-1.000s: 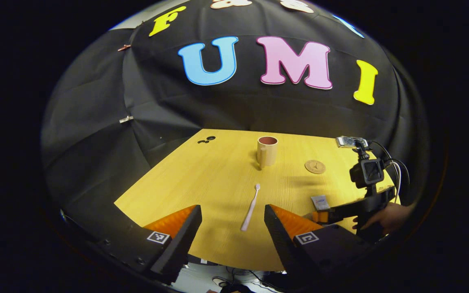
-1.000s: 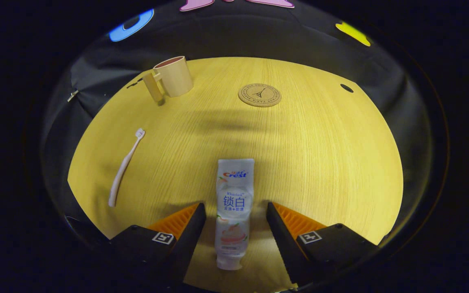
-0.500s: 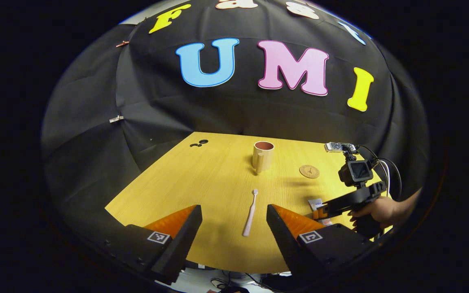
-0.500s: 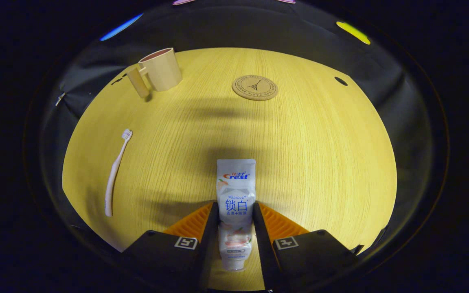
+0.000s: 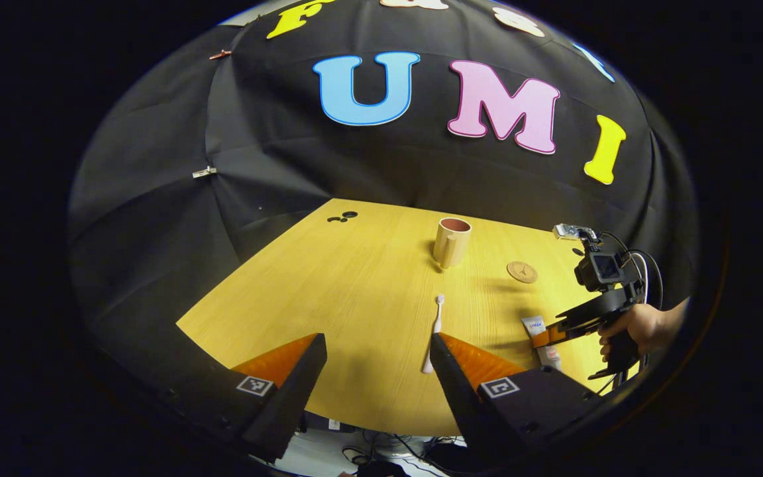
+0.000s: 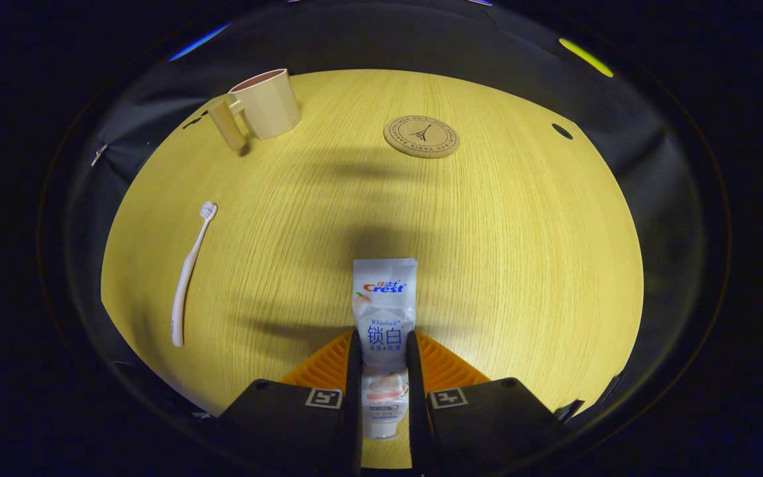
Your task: Put the toothbrush and toothpaste on the desktop into the cup, then pick up the cup and place it on the coaster on the desktop.
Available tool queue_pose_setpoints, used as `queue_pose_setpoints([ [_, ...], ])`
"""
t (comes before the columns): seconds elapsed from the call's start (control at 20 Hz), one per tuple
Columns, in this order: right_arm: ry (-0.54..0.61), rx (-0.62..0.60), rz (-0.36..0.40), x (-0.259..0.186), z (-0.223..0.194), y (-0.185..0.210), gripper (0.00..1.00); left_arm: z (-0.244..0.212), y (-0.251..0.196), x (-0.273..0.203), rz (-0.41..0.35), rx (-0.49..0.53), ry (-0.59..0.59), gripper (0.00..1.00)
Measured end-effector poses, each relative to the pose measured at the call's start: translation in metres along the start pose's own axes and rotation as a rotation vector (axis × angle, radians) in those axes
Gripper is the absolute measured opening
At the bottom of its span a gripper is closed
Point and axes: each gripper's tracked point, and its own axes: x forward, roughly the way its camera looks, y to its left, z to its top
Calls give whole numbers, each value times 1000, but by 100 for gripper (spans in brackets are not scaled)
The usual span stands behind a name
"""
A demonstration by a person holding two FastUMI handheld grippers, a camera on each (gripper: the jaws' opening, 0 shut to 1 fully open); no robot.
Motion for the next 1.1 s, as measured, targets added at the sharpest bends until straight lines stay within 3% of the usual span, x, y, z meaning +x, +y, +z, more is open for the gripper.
queue_pose_setpoints([
  [0.1, -24, 1, -4, -8, 3, -7, 32, 4, -9, 10, -33, 9, 6, 98],
  [0.15, -35, -3, -6, -10, 4, -11, 27, 6, -13, 16, -45, 18, 11, 98],
  [0.2, -40, -7, -6, -14, 4, -15, 32, 6, -16, 24, -50, 32, 24, 98],
  [0.5, -82, 23, 12, -37, 10, -36, 32, -10, -48, 82, -139, 76, 149, 98],
  [0.6, -110, 12, 17, -47, 15, -42, 27, -24, -53, 105, -132, 99, 223, 98],
  [0.65, -126, 11, 20, -52, 18, -44, 32, -29, -57, 116, -141, 102, 254, 98],
  [0.7, -141, 14, 23, -57, 21, -46, 27, -34, -64, 127, -153, 99, 278, 98],
  [0.75, -153, 22, 29, -61, 23, -48, 32, -37, -71, 136, -168, 95, 299, 98],
  [0.9, -176, 42, 37, -69, 27, -55, 32, -46, -81, 158, -180, 130, 352, 98],
  [0.95, -183, 46, 37, -70, 28, -57, 27, -50, -83, 163, -181, 137, 371, 98],
  [1.1, -195, 67, 40, -73, 29, -62, 32, -60, -88, 177, -188, 156, 434, 98],
])
